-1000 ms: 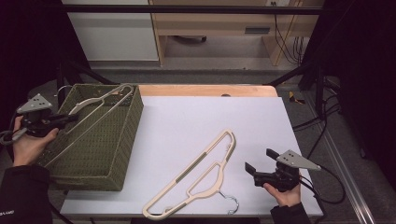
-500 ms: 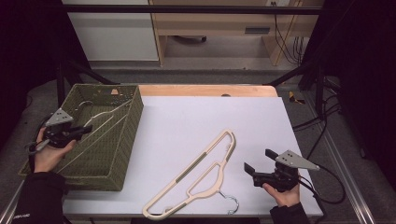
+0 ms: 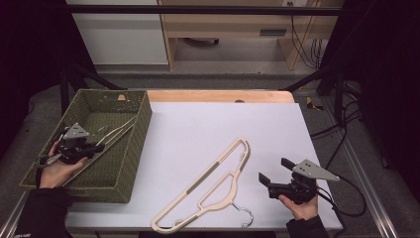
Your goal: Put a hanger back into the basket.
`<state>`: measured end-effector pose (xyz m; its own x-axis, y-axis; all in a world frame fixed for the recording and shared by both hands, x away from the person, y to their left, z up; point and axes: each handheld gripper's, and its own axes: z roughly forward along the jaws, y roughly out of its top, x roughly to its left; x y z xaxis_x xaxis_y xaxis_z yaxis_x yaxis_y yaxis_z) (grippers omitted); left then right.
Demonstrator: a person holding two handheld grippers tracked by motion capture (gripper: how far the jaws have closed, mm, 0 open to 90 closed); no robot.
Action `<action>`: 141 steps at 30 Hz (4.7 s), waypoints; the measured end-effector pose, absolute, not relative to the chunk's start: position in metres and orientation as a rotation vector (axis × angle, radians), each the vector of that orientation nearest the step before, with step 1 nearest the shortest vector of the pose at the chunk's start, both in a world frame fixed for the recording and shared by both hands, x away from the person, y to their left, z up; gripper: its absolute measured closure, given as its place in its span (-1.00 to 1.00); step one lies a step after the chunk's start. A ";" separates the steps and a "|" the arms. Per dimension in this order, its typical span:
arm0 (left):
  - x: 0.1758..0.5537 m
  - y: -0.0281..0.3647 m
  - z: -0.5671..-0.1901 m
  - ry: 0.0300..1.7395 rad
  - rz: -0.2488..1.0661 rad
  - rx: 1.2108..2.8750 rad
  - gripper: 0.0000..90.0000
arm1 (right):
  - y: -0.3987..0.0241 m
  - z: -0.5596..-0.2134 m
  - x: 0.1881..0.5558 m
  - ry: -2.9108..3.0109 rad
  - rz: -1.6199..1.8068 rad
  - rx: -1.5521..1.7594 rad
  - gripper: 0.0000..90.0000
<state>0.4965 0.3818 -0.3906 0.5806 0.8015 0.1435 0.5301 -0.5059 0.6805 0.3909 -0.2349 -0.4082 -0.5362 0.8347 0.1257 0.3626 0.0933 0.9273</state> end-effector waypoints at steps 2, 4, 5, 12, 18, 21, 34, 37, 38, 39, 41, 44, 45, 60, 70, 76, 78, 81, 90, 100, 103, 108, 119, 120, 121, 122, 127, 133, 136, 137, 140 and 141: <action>0.496 0.381 -0.391 1.055 0.597 2.242 0.74 | -0.235 -0.408 0.391 1.942 1.437 1.170 -0.89; 0.495 0.378 -0.394 1.046 0.582 2.258 0.72 | -0.235 -0.408 0.391 1.944 1.440 1.171 -0.89; 0.495 0.378 -0.394 1.046 0.582 2.258 0.71 | -0.234 -0.408 0.391 1.941 1.441 1.172 -0.89; 0.492 0.374 -0.396 1.018 0.560 2.299 0.59 | -0.233 -0.408 0.390 1.942 1.441 1.173 -0.88; 0.494 0.367 -0.402 1.013 0.532 2.357 0.49 | -0.232 -0.408 0.390 1.944 1.443 1.168 -0.88; 0.493 0.367 -0.401 1.014 0.528 2.364 0.48 | -0.232 -0.408 0.391 1.944 1.442 1.167 -0.88; 0.479 0.374 -0.370 0.998 0.622 2.157 0.02 | -0.232 -0.406 0.390 1.946 1.444 1.159 -0.89; 0.469 0.371 -0.356 0.970 0.684 2.055 -0.07 | -0.231 -0.405 0.390 1.945 1.447 1.153 -0.89; 0.466 0.369 -0.351 0.963 0.702 2.015 -0.17 | -0.230 -0.404 0.389 1.948 1.451 1.152 -0.88; 0.462 0.366 -0.347 0.961 0.718 1.975 -0.17 | -0.230 -0.404 0.389 1.948 1.451 1.152 -0.88; 0.456 0.360 -0.340 0.950 0.716 1.911 -0.32 | -0.229 -0.404 0.389 1.955 1.456 1.148 -0.88; 0.447 0.348 -0.331 0.927 0.711 1.848 -0.40 | -0.227 -0.405 0.389 1.967 1.458 1.141 -0.87; 0.445 0.343 -0.330 0.913 0.703 1.828 -0.49 | -0.226 -0.406 0.390 1.981 1.457 1.140 -0.86; 0.412 0.256 -0.338 0.799 0.611 1.693 -0.82 | -0.221 -0.408 0.387 2.044 1.489 1.131 -0.71; 0.405 0.229 -0.364 0.771 0.560 1.754 -0.81 | -0.215 -0.414 0.385 2.098 1.469 1.111 -0.73; 0.404 0.218 -0.383 0.771 0.533 1.794 -0.81 | -0.209 -0.419 0.383 2.126 1.448 1.106 -0.73; 0.401 0.215 -0.395 0.774 0.513 1.818 -0.81 | -0.207 -0.422 0.382 2.153 1.439 1.109 -0.72; 0.402 0.210 -0.405 0.780 0.485 1.843 -0.81 | -0.204 -0.425 0.381 2.176 1.443 1.121 -0.67; 0.402 0.201 -0.418 0.765 0.455 1.892 -0.81 | -0.194 -0.436 0.378 2.249 1.401 1.130 -0.57; 0.401 0.200 -0.422 0.773 0.448 1.903 -0.81 | -0.184 -0.447 0.373 2.346 1.367 1.111 -0.23; 0.402 0.198 -0.424 0.767 0.441 1.919 -0.81 | -0.180 -0.453 0.373 2.385 1.346 1.121 -0.06; 0.402 0.197 -0.425 0.771 0.436 1.921 -0.81 | -0.174 -0.461 0.373 2.436 1.308 1.135 0.19; 0.402 0.195 -0.428 0.762 0.430 1.931 -0.80 | -0.165 -0.476 0.376 2.524 1.232 1.131 0.56; 0.401 0.195 -0.428 0.761 0.430 1.932 -0.80 | -0.165 -0.478 0.376 2.529 1.223 1.126 0.59; 0.401 0.194 -0.428 0.760 0.430 1.933 -0.80 | -0.165 -0.478 0.376 2.540 1.222 1.126 0.63; 0.401 0.194 -0.428 0.758 0.430 1.933 -0.80 | -0.164 -0.479 0.376 2.546 1.209 1.126 0.70; 0.400 0.192 -0.429 0.754 0.426 1.939 -0.80 | -0.164 -0.481 0.378 2.557 1.190 1.119 0.88; 0.400 0.189 -0.429 0.748 0.423 1.948 -0.80 | -0.163 -0.482 0.378 2.567 1.201 1.131 0.96; 0.399 0.188 -0.429 0.740 0.422 1.948 -0.80 | -0.163 -0.482 0.379 2.570 1.205 1.130 0.97; 0.397 0.186 -0.429 0.734 0.417 1.951 -0.80 | -0.164 -0.480 0.379 2.557 1.215 1.141 0.98; 0.396 0.182 -0.429 0.726 0.411 1.957 -0.80 | -0.165 -0.477 0.379 2.542 1.229 1.145 0.98; 0.394 0.178 -0.429 0.716 0.400 1.963 -0.80 | -0.166 -0.474 0.379 2.538 1.237 1.135 0.98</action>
<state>0.3944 0.1779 -0.4288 0.7731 0.6340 -0.0203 0.3147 -0.3557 0.8800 0.3788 -0.1661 -0.4738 -0.7178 0.6604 0.2204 0.5805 0.3928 0.7132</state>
